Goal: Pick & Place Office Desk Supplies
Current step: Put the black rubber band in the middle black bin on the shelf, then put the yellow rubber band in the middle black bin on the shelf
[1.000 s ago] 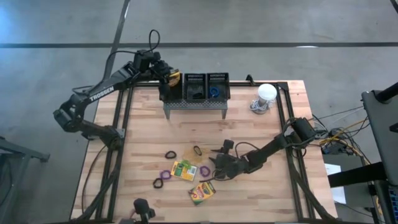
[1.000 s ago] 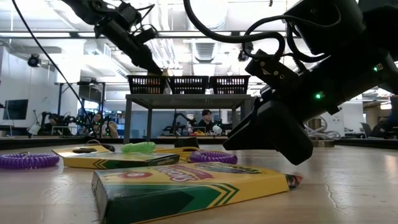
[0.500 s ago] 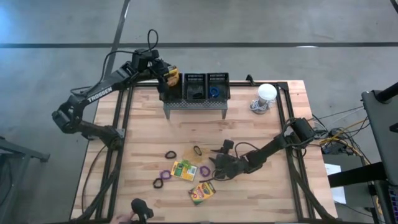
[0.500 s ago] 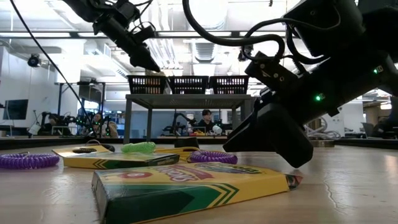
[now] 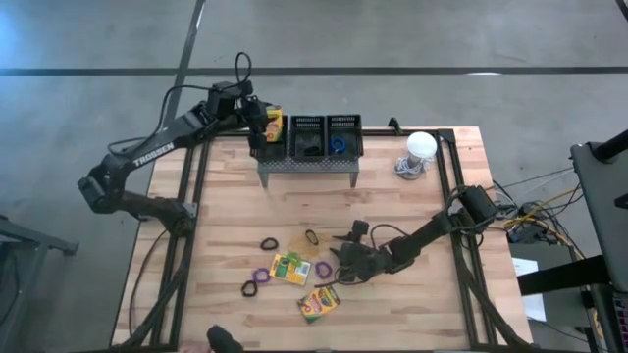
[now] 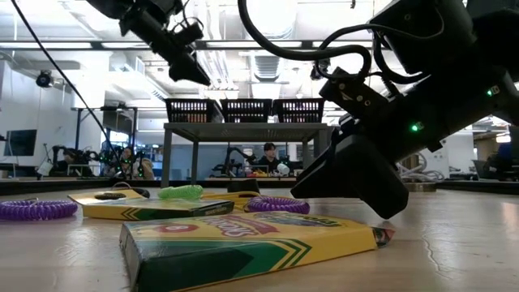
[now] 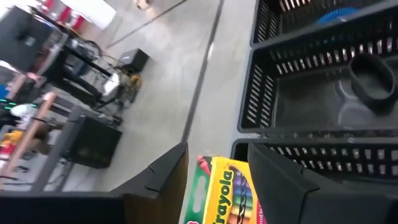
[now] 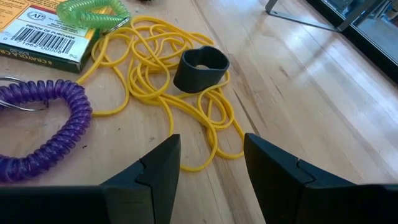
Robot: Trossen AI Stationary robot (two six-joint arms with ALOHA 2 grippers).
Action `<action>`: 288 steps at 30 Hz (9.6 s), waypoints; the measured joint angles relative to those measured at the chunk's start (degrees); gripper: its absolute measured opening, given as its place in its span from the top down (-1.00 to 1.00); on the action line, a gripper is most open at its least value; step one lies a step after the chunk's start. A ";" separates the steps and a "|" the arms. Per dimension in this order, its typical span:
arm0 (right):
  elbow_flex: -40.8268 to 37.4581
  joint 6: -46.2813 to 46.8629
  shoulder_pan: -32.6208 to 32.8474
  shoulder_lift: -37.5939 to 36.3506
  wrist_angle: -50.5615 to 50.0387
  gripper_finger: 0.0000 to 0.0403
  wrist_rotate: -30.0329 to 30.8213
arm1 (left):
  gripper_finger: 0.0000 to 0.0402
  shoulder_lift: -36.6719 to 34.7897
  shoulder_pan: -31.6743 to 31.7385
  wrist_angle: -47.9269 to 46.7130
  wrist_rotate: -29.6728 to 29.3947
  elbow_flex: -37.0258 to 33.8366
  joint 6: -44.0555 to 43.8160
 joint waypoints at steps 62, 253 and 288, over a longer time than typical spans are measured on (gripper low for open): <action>27.99 11.17 -8.44 5.68 -36.69 0.58 -14.94 | 0.33 -4.03 -80.38 48.16 -40.73 -49.61 -59.00; 32.05 -1.73 -12.59 4.34 -35.99 0.92 -36.80 | 0.32 -4.05 -80.46 49.05 -40.25 -50.42 -65.03; 33.72 -32.26 -20.78 -27.10 -19.69 0.96 -8.83 | 0.33 -4.03 -80.44 48.59 -40.25 -50.40 -65.49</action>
